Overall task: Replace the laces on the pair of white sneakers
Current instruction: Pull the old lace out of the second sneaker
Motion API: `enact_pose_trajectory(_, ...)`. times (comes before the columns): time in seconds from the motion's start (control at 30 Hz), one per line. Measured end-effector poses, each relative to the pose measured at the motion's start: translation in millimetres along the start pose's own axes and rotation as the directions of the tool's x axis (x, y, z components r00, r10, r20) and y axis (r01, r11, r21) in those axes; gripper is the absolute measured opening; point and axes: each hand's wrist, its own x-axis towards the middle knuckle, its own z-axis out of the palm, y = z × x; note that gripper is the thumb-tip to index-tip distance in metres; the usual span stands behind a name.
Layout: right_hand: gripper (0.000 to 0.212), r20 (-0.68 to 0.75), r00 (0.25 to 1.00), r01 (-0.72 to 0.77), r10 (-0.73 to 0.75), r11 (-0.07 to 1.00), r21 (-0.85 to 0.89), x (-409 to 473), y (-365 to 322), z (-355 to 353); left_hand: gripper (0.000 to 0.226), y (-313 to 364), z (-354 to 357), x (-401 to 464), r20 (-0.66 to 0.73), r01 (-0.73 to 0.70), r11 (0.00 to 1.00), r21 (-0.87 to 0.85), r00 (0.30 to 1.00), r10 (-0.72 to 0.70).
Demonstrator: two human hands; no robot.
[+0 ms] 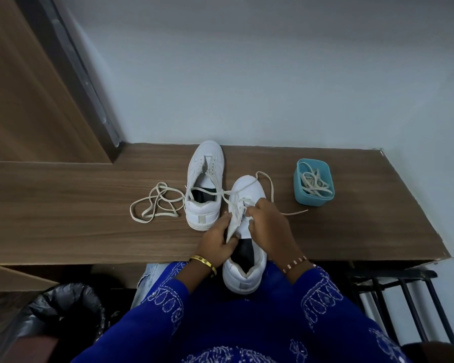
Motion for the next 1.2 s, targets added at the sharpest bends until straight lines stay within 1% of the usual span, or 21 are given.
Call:
enact_pose_trajectory(0.03, 0.016, -0.005, 1.000, 0.020, -0.020, 0.999, -0.047, 1, -1, 0, 0.054, 2, -1, 0, 0.007, -0.014, 1.000, -0.008, 1.000, 0.014)
enact_pose_trajectory(0.1, 0.023, -0.007, 0.999, 0.048, -0.050, 0.990, -0.136, 3, -1, 2, 0.050, 7, -1, 1, 0.019, -0.042, 0.999, -0.013, 0.999, 0.043)
enact_pose_trajectory(0.13, 0.024, -0.026, 0.997, 0.063, -0.067, 0.988, -0.141, 5, 0, 2, 0.051, 8, -1, 1, 0.019, -0.055, 0.998, 0.000, 0.998, 0.055)
enact_pose_trajectory(0.17, 0.023, -0.027, 0.997, 0.069, -0.073, 0.992, -0.110, 6, 0, 3, 0.054, 8, 1, 0, 0.016, -0.064, 0.998, 0.020, 0.998, 0.063)
enact_pose_trajectory(0.27, 0.007, -0.032, 0.999, 0.022, -0.020, 0.998, 0.064, 17, 3, 1, 0.063, 6, 4, 0, -0.008, -0.037, 0.996, 0.079, 0.999, 0.037)
enact_pose_trajectory(0.33, 0.012, -0.013, 0.999, -0.032, 0.036, 0.976, 0.217, 25, 5, -2, 0.064, 8, 5, 1, -0.009, -0.021, 0.992, 0.127, 1.000, 0.023)
enact_pose_trajectory(0.37, 0.013, -0.005, 0.996, -0.087, 0.094, 0.940, 0.330, 30, 6, -5, 0.064, 10, 5, 1, 0.000, -0.028, 0.989, 0.144, 1.000, 0.028)
enact_pose_trajectory(0.43, 0.017, 0.016, 0.974, -0.196, 0.224, 0.813, 0.548, 39, 9, -18, 0.064, 9, 4, 1, 0.009, -0.032, 0.985, 0.169, 0.999, 0.031)
enact_pose_trajectory(0.5, 0.019, 0.110, 0.947, -0.293, 0.303, 0.671, 0.681, 45, 14, -31, 0.064, 7, 1, 2, 0.019, -0.018, 0.981, 0.195, 1.000, 0.015)
enact_pose_trajectory(0.57, 0.021, 0.192, 0.940, -0.319, 0.282, 0.532, 0.784, 46, 15, -41, 0.065, 4, 0, 4, 0.043, 0.006, 0.964, 0.265, 0.999, -0.018)
enact_pose_trajectory(0.6, 0.023, 0.214, 0.941, -0.313, 0.263, 0.435, 0.844, 47, 13, -44, 0.064, 2, 1, 6, 0.061, 0.018, 0.947, 0.321, 0.997, -0.040)
enact_pose_trajectory(0.63, 0.024, 0.236, 0.938, -0.310, 0.252, 0.310, 0.899, 47, 11, -45, 0.062, 1, 3, 7, 0.086, 0.023, 0.924, 0.382, 0.994, -0.060)
enact_pose_trajectory(0.7, 0.026, 0.294, 0.923, -0.319, 0.250, 0.065, 0.946, 45, 5, -44, 0.065, -5, 12, 7, 0.135, -0.008, 0.886, 0.464, 0.989, -0.061)
enact_pose_trajectory(0.73, 0.026, 0.312, 0.917, -0.324, 0.250, 0.011, 0.946, 44, 2, -44, 0.067, -6, 16, 6, 0.143, -0.023, 0.873, 0.487, 0.988, -0.054)
enact_pose_trajectory(0.77, 0.027, 0.316, 0.916, -0.330, 0.248, 0.015, 0.944, 44, 2, -42, 0.067, -3, 17, 5, 0.145, -0.021, 0.866, 0.500, 0.988, -0.059)
enact_pose_trajectory(0.87, 0.027, 0.297, 0.924, -0.334, 0.241, 0.130, 0.933, 43, 4, -40, 0.061, 6, 15, 2, 0.121, 0.000, 0.867, 0.499, 0.990, -0.070)
enact_pose_trajectory(0.93, 0.026, 0.283, 0.922, -0.334, 0.264, 0.173, 0.927, 45, 9, -39, 0.053, 9, 16, 2, 0.109, 0.008, 0.844, 0.536, 0.991, -0.079)
enact_pose_trajectory(1.0, 0.024, 0.263, 0.921, -0.330, 0.287, 0.214, 0.920, 44, 14, -38, 0.052, 11, 16, 3, 0.105, 0.008, 0.850, 0.527, 0.992, -0.075)
enact_pose_trajectory(1.1, 0.023, 0.249, 0.911, -0.327, 0.329, 0.206, 0.922, 40, 21, -33, 0.064, 14, 16, 4, 0.089, -0.004, 0.849, 0.528, 0.995, -0.051)
enact_pose_trajectory(1.13, 0.023, 0.249, 0.906, -0.328, 0.343, 0.196, 0.924, 38, 24, -31, 0.063, 16, 16, 4, 0.082, 0.001, 0.847, 0.531, 0.995, -0.052)
enact_pose_trajectory(1.2, 0.023, 0.247, 0.899, -0.332, 0.361, 0.197, 0.922, 35, 29, -26, 0.049, 20, 13, 5, 0.070, 0.016, 0.833, 0.554, 0.995, -0.065)
